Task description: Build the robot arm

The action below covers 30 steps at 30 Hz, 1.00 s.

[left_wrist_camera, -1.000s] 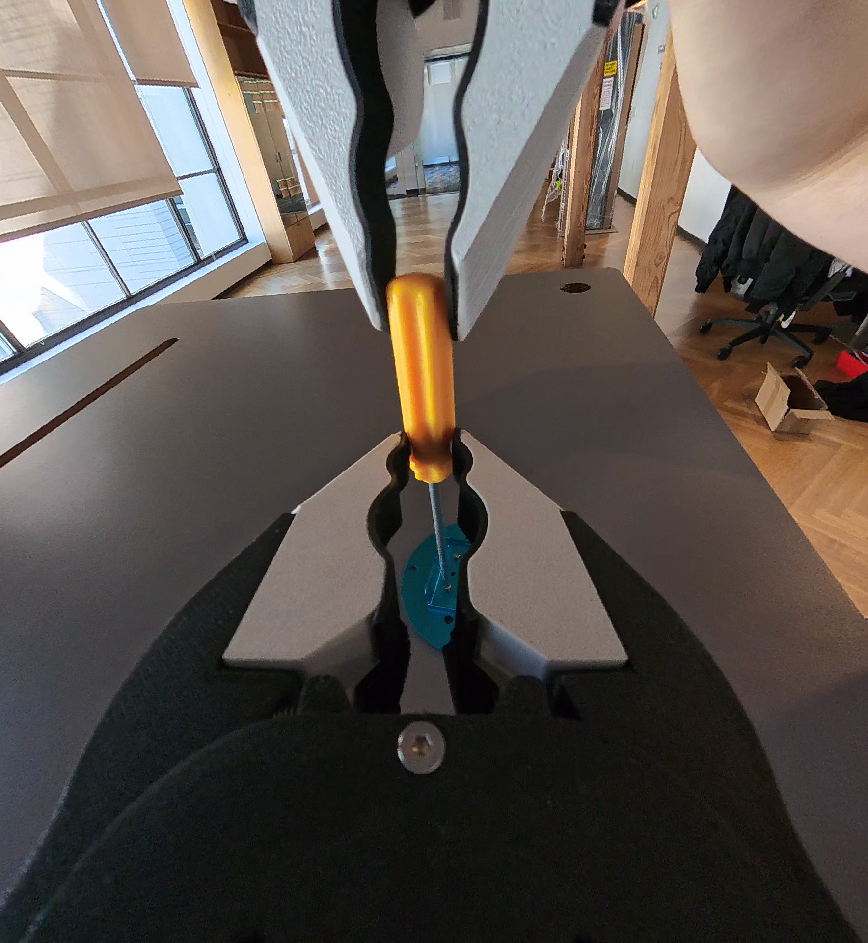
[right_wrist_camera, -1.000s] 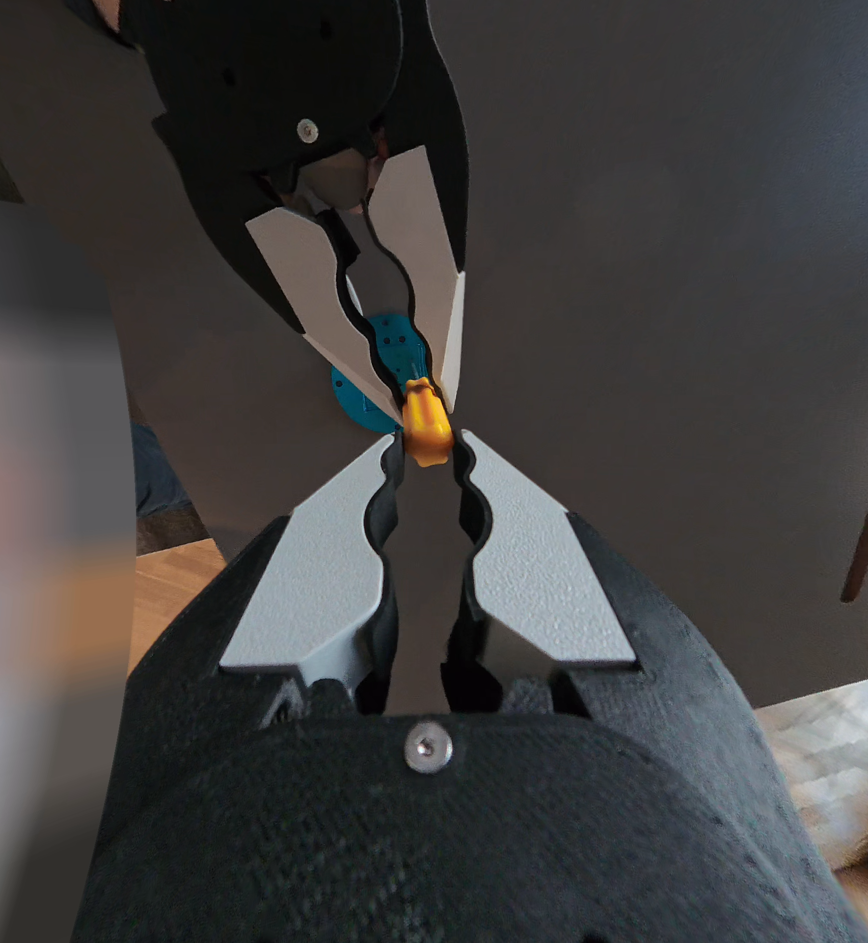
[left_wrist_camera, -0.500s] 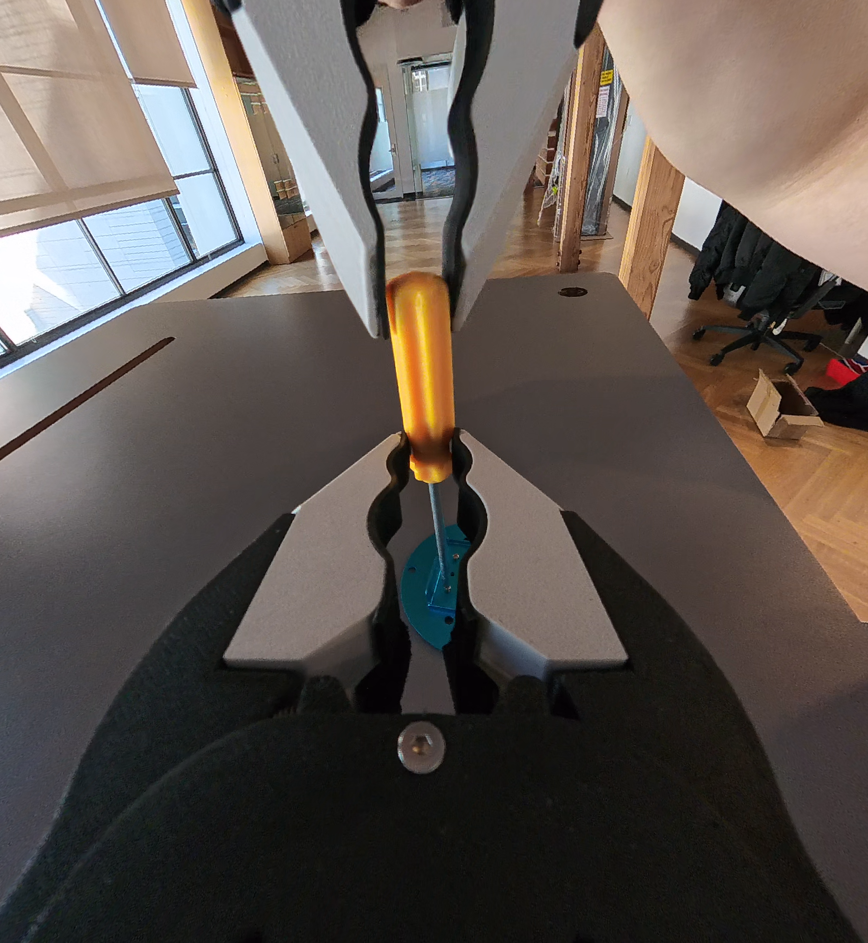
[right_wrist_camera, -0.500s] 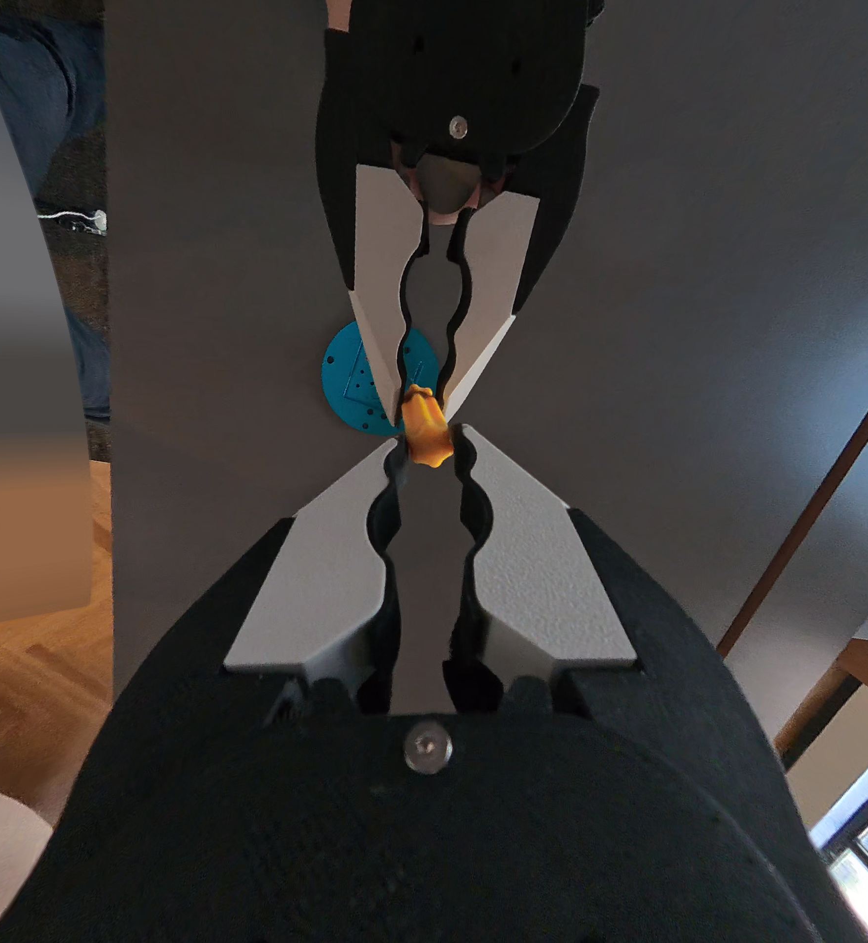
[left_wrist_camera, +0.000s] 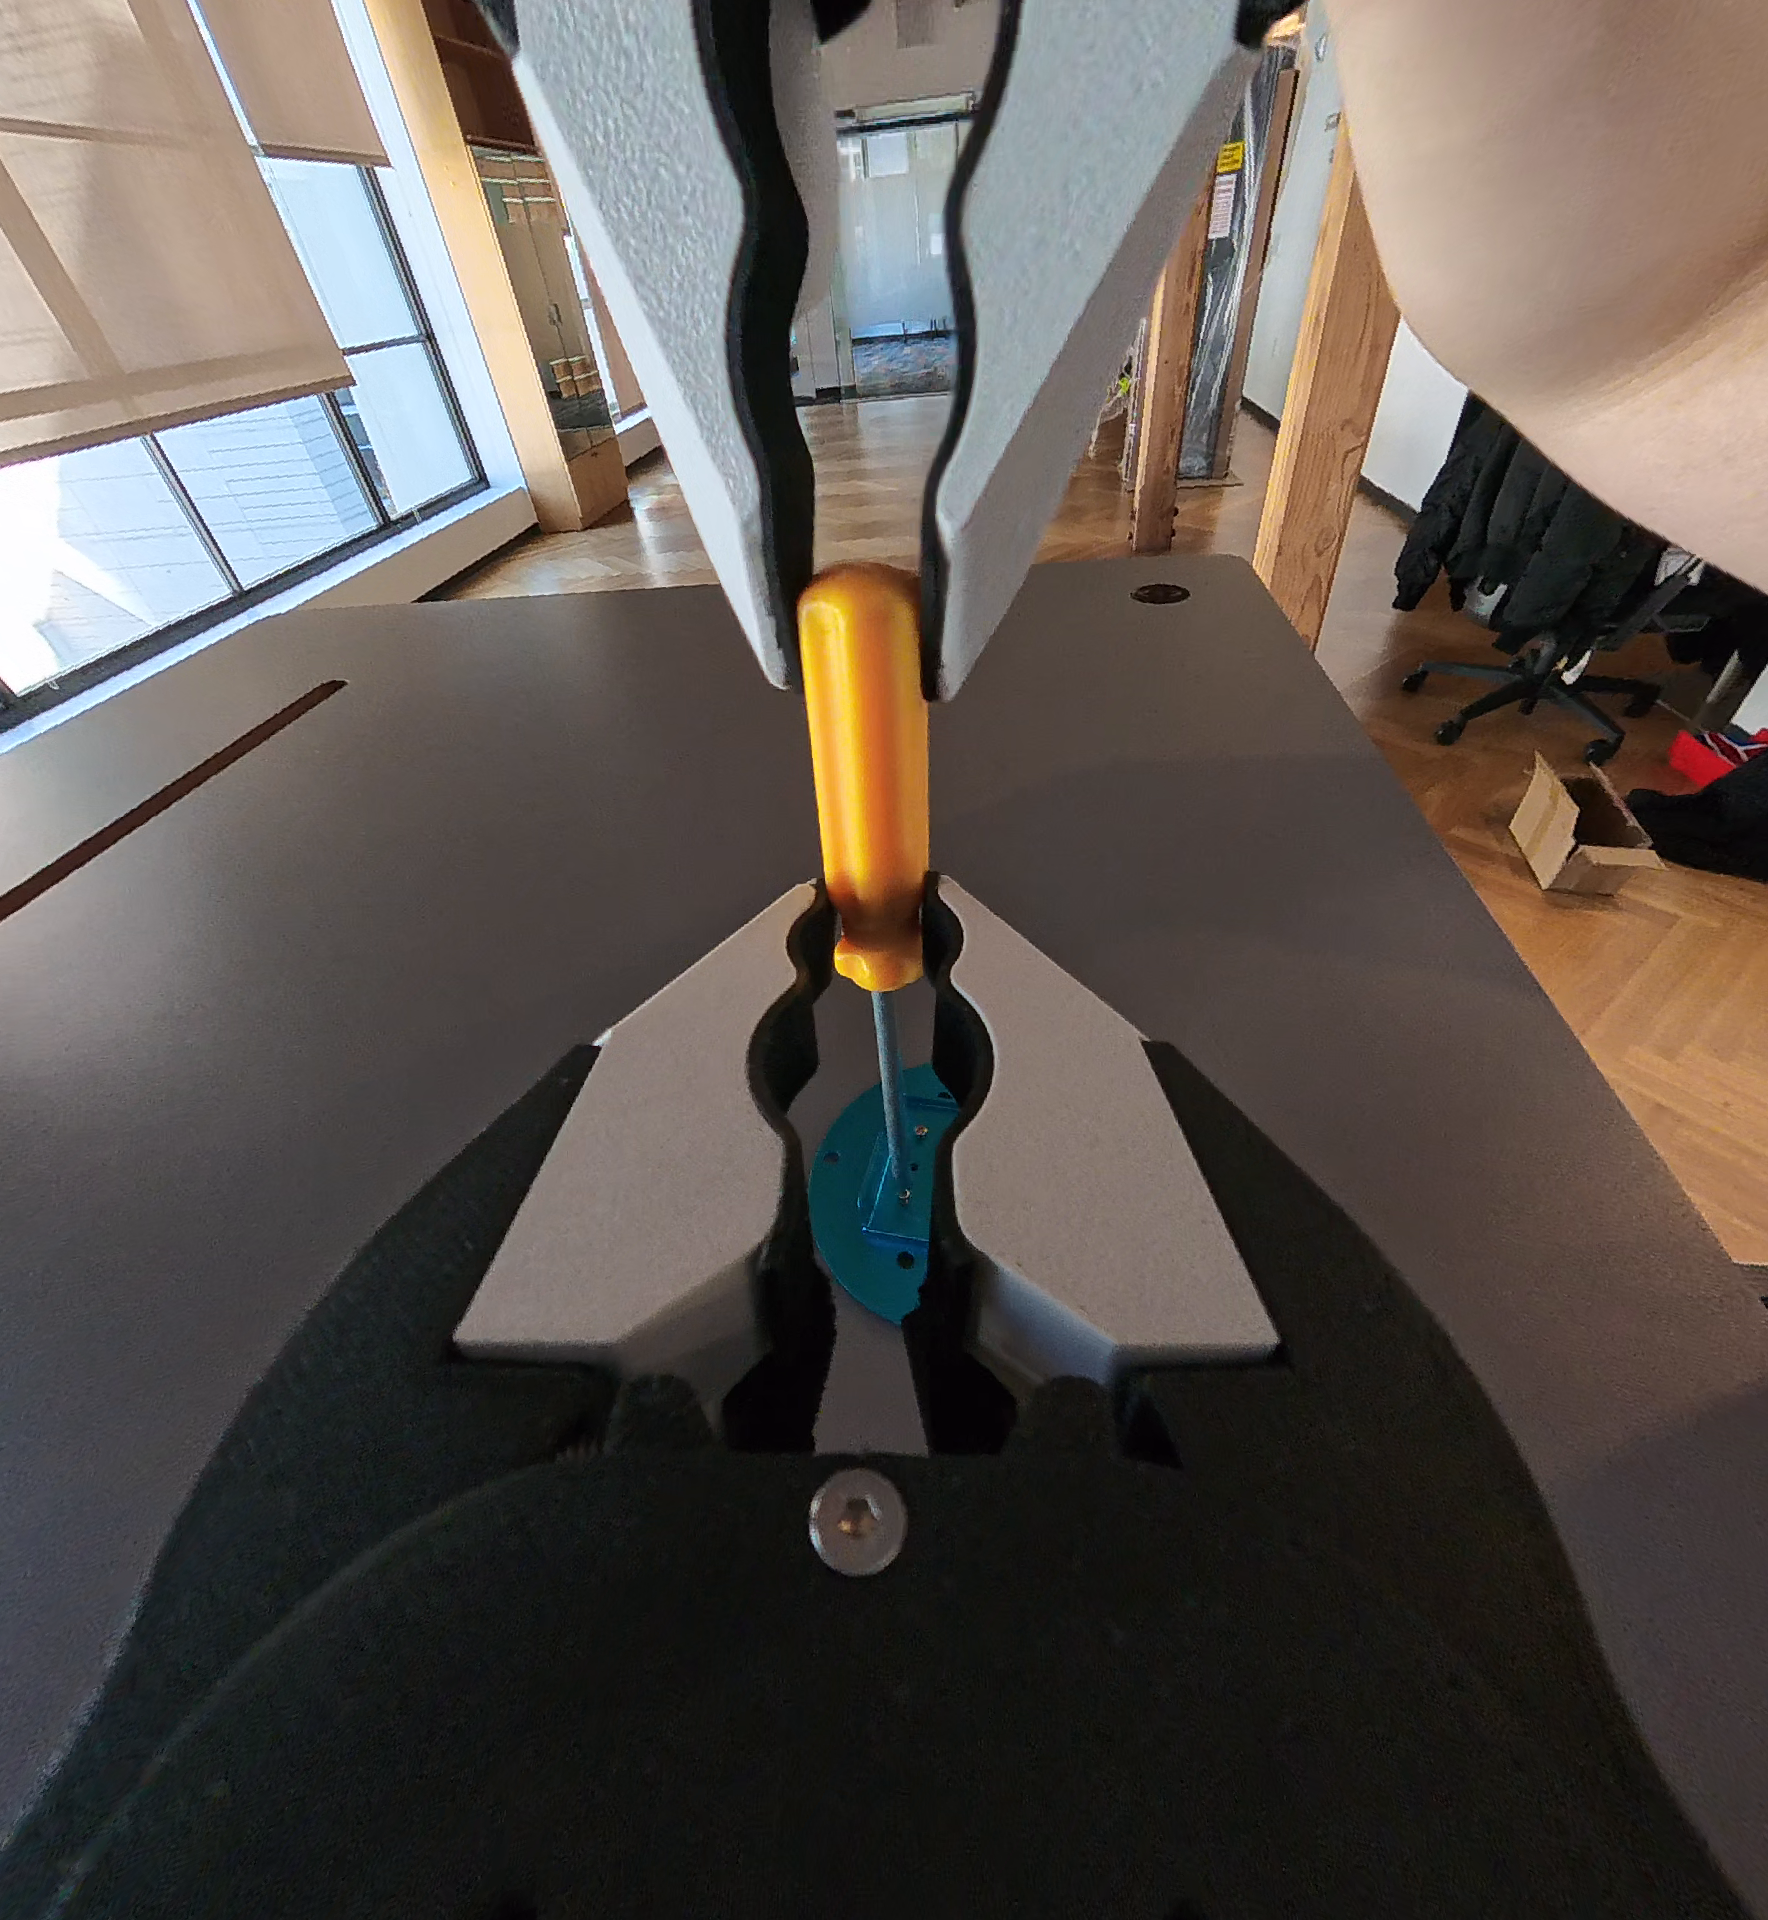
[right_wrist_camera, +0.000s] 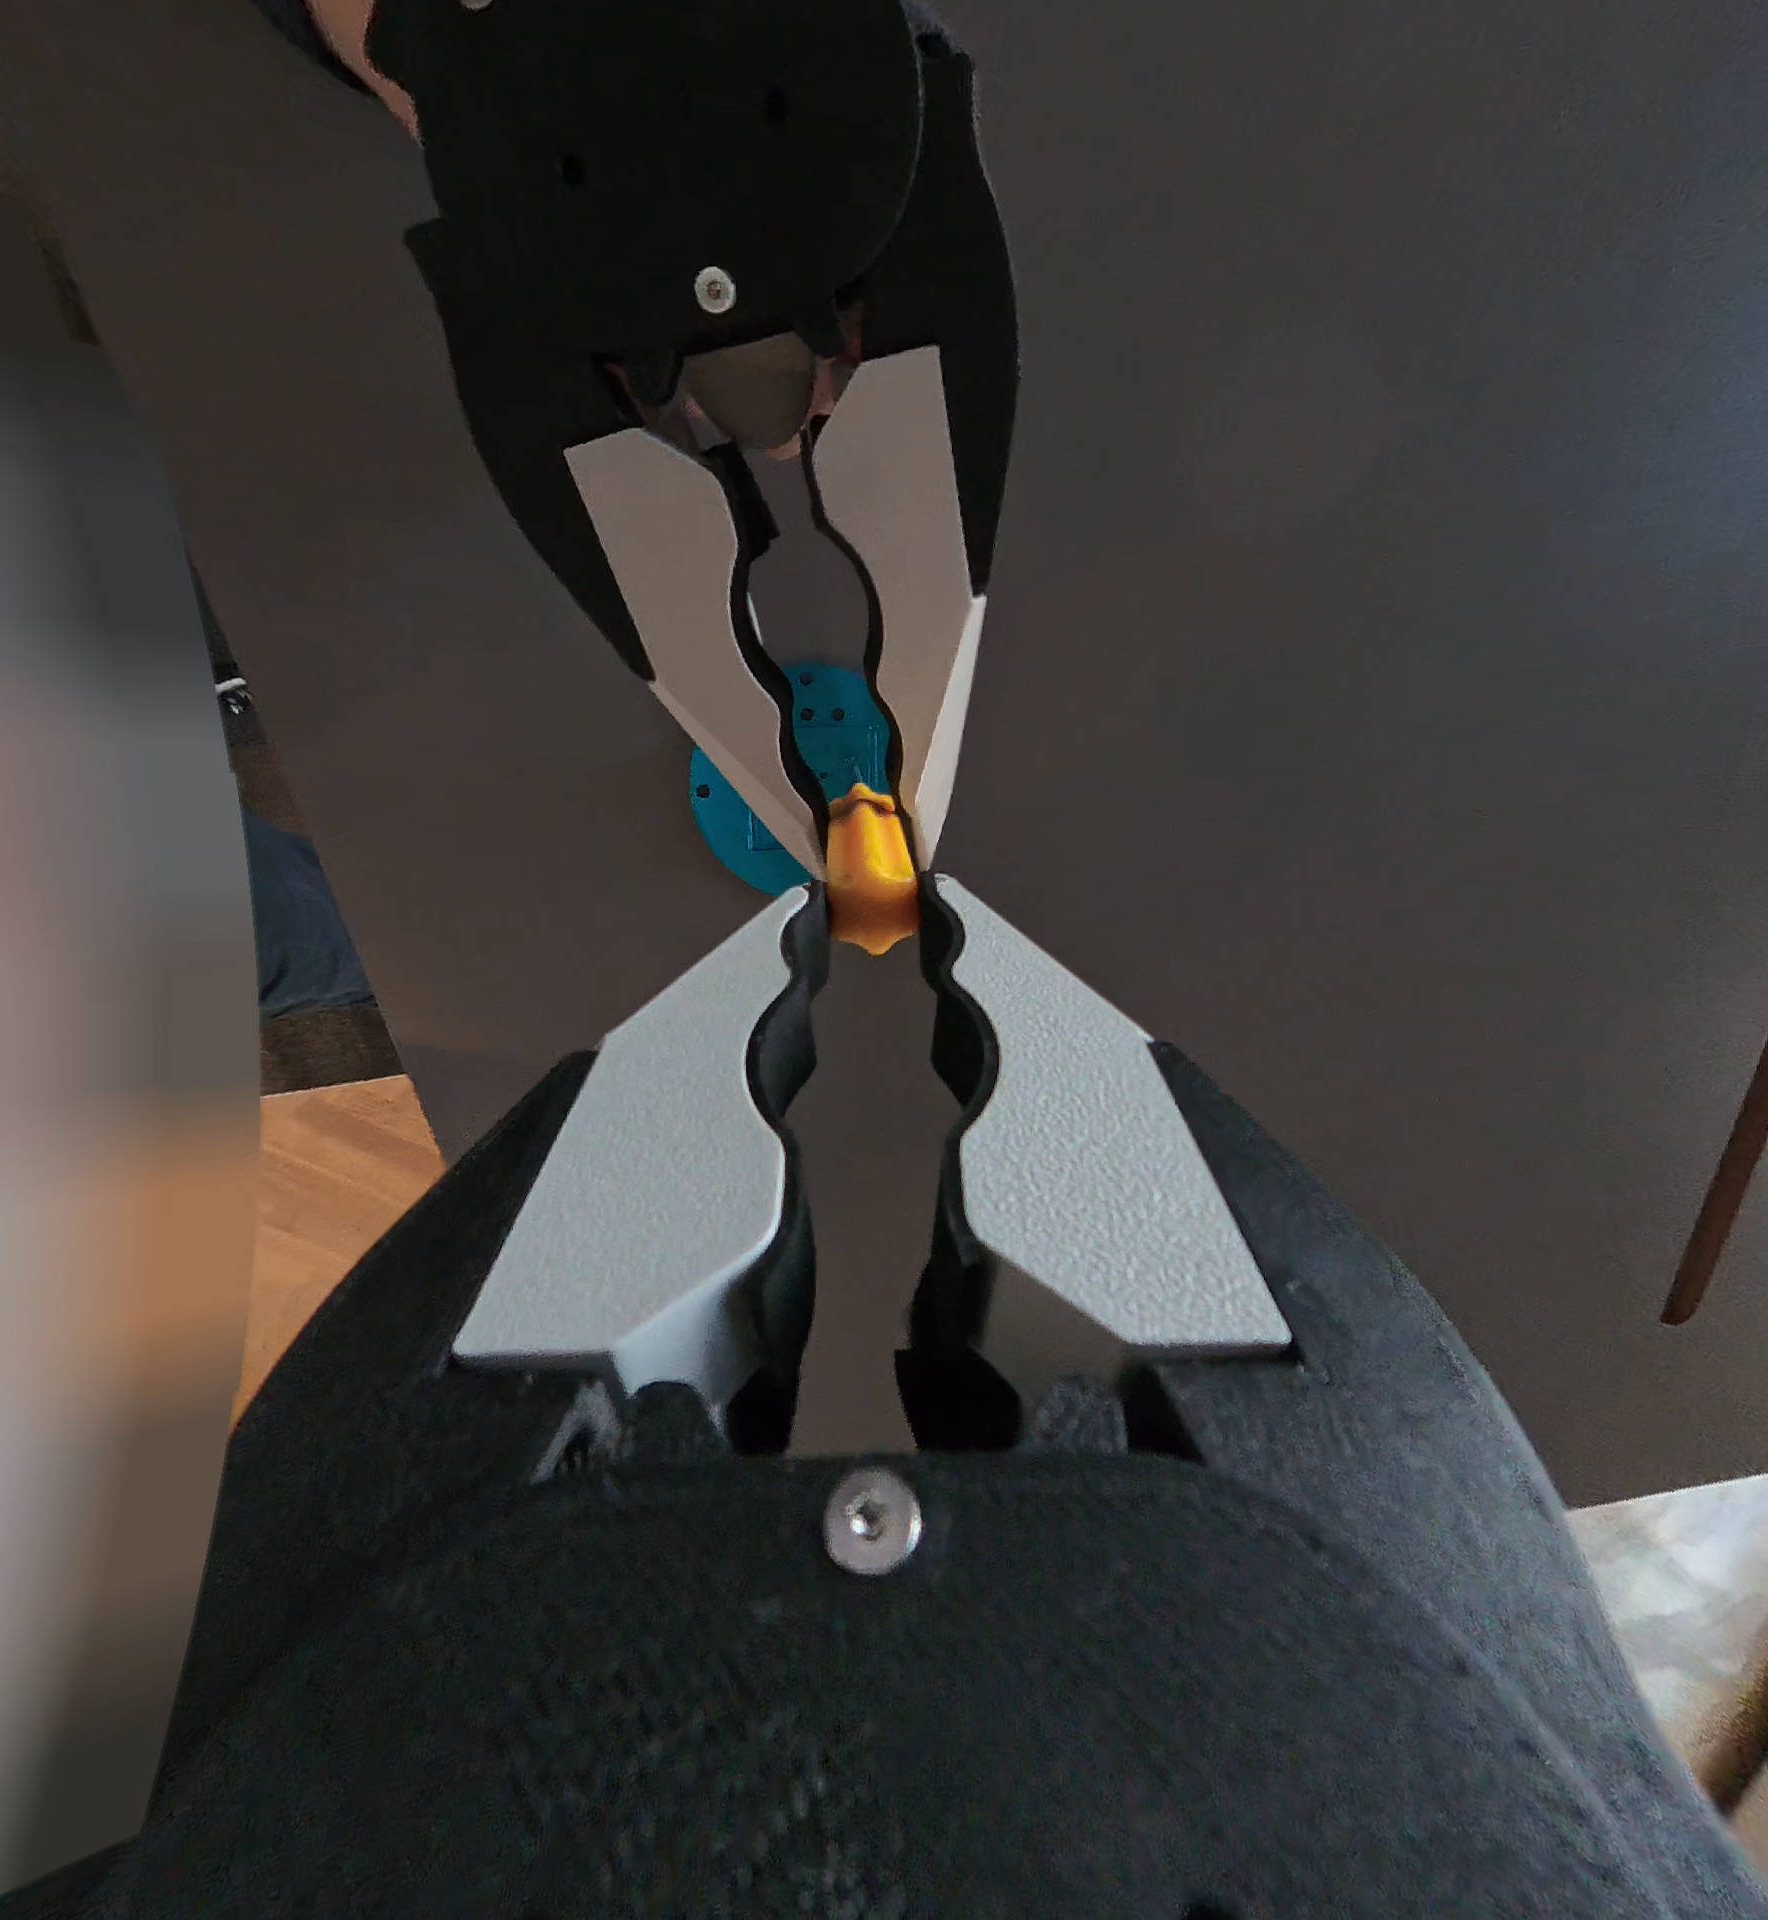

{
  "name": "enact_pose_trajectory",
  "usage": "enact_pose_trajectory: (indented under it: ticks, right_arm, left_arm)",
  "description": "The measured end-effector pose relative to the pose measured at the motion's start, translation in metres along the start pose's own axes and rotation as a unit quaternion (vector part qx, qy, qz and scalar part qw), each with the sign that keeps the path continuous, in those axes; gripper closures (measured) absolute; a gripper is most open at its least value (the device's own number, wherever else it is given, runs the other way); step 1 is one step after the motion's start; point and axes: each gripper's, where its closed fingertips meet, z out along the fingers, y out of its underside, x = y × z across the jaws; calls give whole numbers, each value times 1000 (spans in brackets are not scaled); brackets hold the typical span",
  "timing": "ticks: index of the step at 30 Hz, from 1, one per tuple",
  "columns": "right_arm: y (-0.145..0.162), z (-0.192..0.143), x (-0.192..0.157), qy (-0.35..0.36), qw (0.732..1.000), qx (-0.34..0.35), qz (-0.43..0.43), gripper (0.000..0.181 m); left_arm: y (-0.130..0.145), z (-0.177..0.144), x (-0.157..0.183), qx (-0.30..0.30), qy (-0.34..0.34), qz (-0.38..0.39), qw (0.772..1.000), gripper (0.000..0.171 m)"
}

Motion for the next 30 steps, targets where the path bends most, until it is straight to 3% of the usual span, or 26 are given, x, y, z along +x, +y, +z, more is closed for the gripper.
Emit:
enact_pose_trajectory:
  ticks: [5, 12, 20, 27, 30]
  right_arm:
    - [-9, -3, 0, 18, 989, 46, -141, 159]
    - [-8, -1, -4, -8, 988, 49, -143, 167]
    - [-4, 0, 5, -1, 1000, 11, 5, 169]
    - [-3, -1, 4, 21, 994, -12, 107, 169]
    - [-4, 0, 3, -1, 990, -5, 141, 169]
  left_arm:
    - [0, 0, 0, -1, 1, -1, 1000, 157]
    - [0, 0, -1, -3, 0, 1, 1000, 158]
    - [0, 0, -3, 2, -9, 3, 1000, 157]
    - [1, 0, -1, -1, -8, 12, 1000, 158]
    - [1, -1, -1, 0, -3, 7, 1000, 158]
